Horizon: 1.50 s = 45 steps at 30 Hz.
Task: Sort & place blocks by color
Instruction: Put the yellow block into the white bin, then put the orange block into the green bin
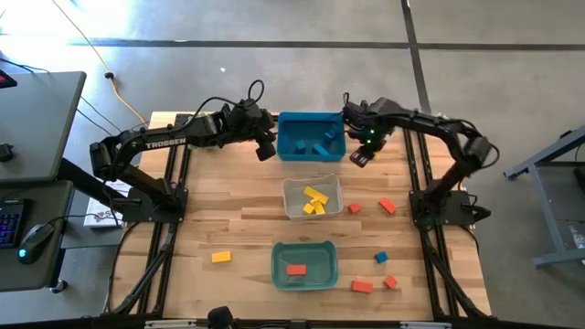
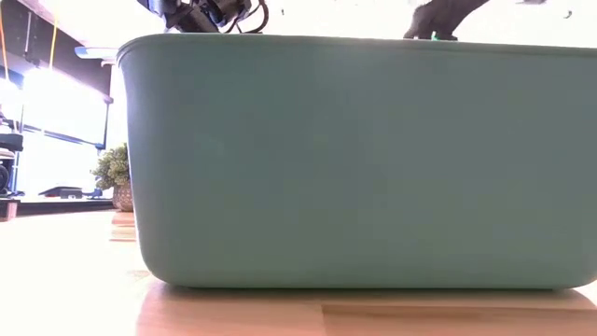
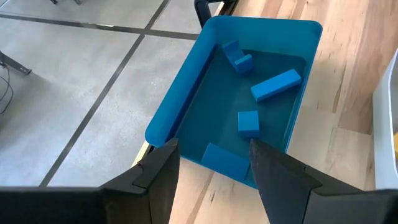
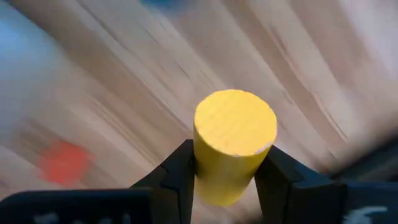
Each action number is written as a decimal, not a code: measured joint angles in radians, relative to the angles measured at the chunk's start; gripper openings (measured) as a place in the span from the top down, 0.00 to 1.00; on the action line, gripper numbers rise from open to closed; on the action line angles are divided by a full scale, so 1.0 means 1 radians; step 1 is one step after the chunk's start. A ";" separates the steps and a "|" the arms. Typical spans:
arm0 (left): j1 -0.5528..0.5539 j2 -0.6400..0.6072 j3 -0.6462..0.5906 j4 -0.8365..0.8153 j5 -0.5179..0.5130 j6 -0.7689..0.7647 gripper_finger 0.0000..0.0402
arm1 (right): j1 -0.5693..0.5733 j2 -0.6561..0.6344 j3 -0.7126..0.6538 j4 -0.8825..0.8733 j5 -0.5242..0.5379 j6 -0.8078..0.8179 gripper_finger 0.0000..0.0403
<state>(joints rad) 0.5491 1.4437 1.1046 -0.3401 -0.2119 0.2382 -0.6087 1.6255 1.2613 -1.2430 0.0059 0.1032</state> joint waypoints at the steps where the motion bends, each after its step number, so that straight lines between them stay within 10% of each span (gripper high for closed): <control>1: 0.000 0.000 0.000 0.000 0.000 0.000 0.54 | 0.027 -0.024 0.000 0.046 -0.015 0.036 0.74; 16: 0.000 0.000 0.000 0.000 0.000 0.000 0.54 | 0.392 -0.074 0.000 0.636 -0.037 0.306 0.74; 32: -0.002 0.000 0.000 -0.091 0.070 -0.182 0.54 | 0.553 0.089 0.000 0.484 -0.097 0.262 0.74; 45: -0.063 0.000 0.000 -0.248 0.079 -0.298 0.54 | 0.609 0.078 0.000 0.447 -0.089 0.385 0.45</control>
<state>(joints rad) 0.4862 1.4433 1.1046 -0.5881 -0.1326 -0.0603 0.0005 1.7036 1.2613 -0.7963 -0.0834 0.4884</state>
